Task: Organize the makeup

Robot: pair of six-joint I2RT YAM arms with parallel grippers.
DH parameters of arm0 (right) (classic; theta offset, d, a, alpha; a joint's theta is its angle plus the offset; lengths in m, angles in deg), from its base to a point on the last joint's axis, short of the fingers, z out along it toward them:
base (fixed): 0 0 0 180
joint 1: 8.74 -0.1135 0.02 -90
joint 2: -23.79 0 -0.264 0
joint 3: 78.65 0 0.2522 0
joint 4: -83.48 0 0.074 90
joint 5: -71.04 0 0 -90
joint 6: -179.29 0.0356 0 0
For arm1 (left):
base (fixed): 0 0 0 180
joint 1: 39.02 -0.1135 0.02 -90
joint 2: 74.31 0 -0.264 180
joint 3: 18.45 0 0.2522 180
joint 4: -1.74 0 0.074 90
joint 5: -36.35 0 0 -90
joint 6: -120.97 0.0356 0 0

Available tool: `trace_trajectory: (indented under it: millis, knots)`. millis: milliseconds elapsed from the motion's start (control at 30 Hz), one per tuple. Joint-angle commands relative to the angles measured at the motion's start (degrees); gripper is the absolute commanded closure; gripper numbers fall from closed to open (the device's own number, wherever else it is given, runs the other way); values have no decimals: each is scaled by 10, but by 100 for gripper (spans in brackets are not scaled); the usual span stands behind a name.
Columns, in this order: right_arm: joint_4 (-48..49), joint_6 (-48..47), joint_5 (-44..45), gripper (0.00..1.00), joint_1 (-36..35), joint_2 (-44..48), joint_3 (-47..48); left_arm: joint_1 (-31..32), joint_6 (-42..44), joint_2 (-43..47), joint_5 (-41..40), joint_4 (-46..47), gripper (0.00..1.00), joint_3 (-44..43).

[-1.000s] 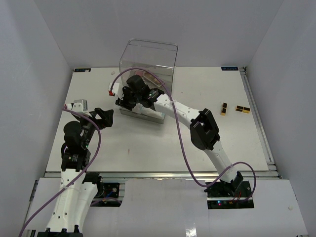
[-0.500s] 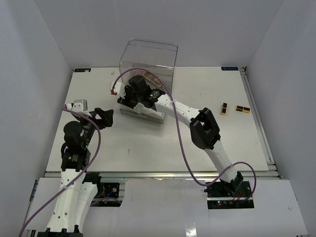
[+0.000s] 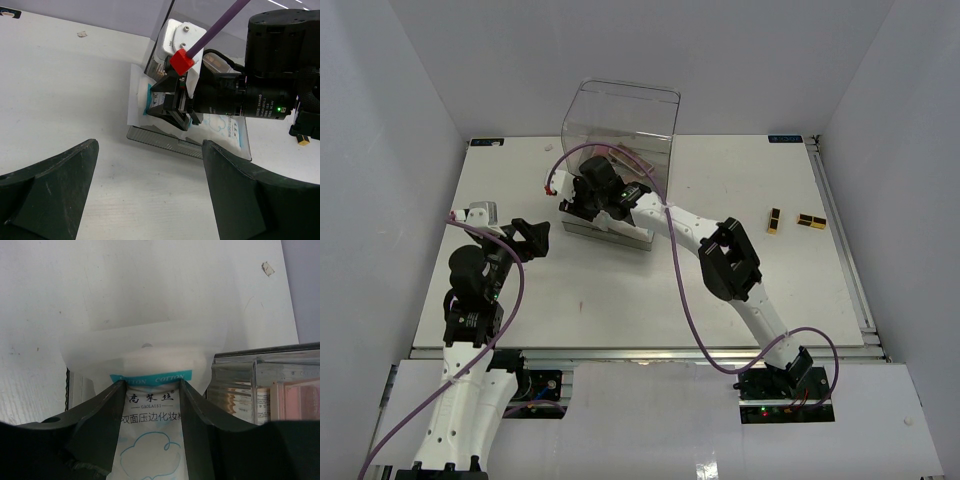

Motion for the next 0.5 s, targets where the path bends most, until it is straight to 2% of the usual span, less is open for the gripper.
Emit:
trace_trajectory:
  millis: [0, 467]
  knots:
    - [-66, -7, 28, 47, 14, -22, 11, -2, 6, 5, 3, 0, 5, -5]
    - [-151, -17, 55, 48, 27, -36, 33, -2, 6, 1, 7, 0, 5, -5]
